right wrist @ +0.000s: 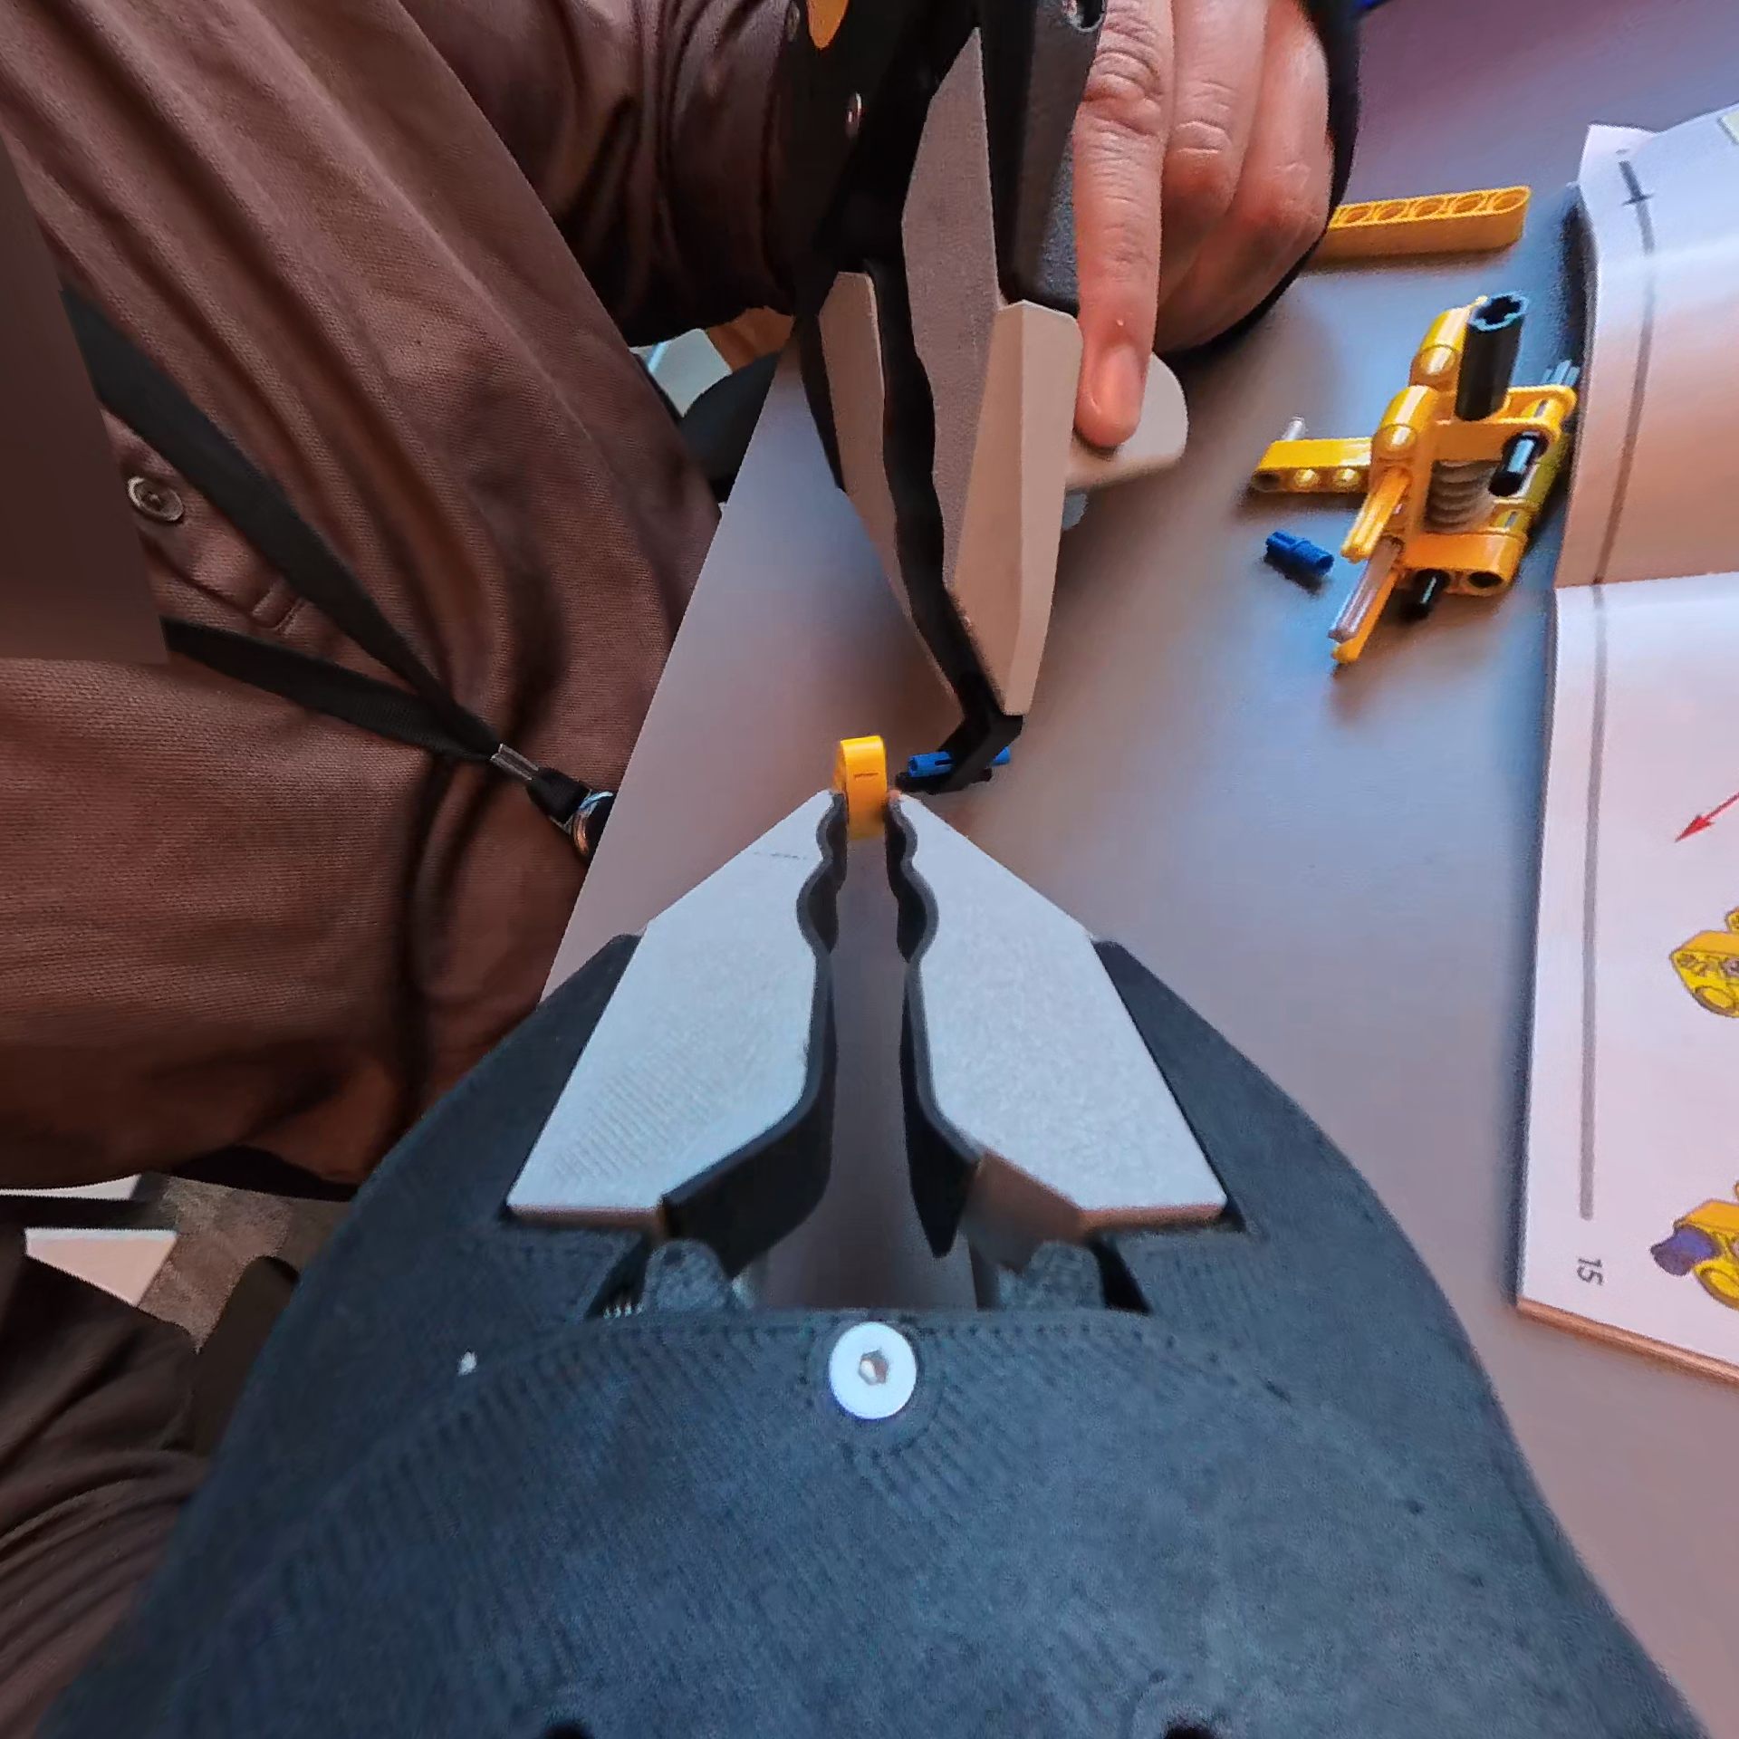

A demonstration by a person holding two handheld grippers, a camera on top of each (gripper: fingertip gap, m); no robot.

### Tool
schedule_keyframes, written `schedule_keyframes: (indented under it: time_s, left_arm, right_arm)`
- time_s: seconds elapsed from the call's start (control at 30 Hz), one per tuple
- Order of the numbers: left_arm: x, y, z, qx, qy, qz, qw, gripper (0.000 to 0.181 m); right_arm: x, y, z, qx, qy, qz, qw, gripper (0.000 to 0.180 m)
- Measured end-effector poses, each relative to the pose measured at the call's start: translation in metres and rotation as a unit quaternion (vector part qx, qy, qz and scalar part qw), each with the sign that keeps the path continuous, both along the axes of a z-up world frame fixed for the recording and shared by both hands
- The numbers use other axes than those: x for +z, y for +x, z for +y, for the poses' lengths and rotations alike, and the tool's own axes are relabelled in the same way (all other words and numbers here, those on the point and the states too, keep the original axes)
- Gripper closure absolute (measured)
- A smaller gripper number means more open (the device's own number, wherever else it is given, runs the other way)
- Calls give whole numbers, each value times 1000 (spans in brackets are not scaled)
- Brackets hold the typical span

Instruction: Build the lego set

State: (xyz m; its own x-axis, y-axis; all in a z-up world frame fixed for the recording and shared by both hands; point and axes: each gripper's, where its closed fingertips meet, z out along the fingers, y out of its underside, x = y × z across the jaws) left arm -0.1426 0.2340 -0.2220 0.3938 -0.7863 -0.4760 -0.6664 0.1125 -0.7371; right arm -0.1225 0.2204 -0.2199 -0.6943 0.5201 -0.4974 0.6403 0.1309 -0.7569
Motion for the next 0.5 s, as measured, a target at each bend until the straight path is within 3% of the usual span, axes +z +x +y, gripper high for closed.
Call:
schedule_keyframes:
  time_s: [0.03,0.5]
  left_arm:
    - [0,0,0,4,-9,-5,1000,175]
    - [5,1,-3,0,-55,-46,997,175]
  right_arm:
    - [0,0,0,0,-3,-1,1000,175]
    - [4,4,-5,16,-48,-34,998,175]
